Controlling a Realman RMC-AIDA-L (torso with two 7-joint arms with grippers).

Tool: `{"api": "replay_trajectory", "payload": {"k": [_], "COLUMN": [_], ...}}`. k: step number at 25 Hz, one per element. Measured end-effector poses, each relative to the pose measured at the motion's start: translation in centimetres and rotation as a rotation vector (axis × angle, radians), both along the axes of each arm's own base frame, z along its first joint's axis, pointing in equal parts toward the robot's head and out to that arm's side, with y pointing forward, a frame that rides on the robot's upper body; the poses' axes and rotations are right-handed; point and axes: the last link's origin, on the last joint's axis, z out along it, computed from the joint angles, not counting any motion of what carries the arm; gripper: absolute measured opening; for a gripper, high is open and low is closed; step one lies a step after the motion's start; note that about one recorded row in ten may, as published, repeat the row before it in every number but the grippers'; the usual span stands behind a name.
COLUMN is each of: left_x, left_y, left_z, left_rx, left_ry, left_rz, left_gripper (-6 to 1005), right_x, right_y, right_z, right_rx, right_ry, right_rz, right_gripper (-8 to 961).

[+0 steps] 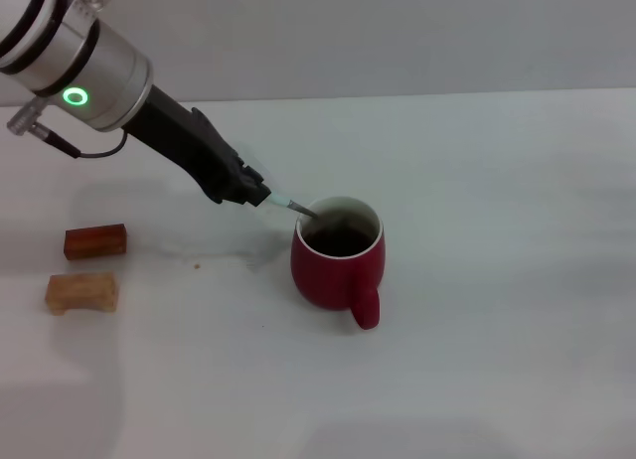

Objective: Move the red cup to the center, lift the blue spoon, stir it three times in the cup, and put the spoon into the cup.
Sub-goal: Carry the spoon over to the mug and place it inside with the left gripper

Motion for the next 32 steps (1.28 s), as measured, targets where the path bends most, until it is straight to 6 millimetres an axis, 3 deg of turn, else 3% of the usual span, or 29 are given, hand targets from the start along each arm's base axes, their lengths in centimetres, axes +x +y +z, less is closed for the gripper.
{"api": "replay_trajectory", "payload": {"k": [12, 24, 32], "left_x": [-0.4, 0.5, -0.9], "left_y": [-1.1, -0.1, -0.1], "left_z": [-0.3, -0.6, 0.5], "left_rx": [-0.057, -0.009, 0.021], "left_ry": [-0.001, -0.013, -0.032], "left_rz": [0.016, -0.026, 0.02], "left_gripper": [133, 132, 132], "right_x": [-0.2, -0.1, -0.1], "right_y": [0.3, 0.2, 0.3], "right_z": [0.1, -0.2, -0.2], "right_rx": [-0.003, -0.01, -0.011], "right_ry": [0.0, 0.007, 0.006], "right_rz": [0.003, -0.003, -0.002], "right_gripper": [442, 442, 441]}}
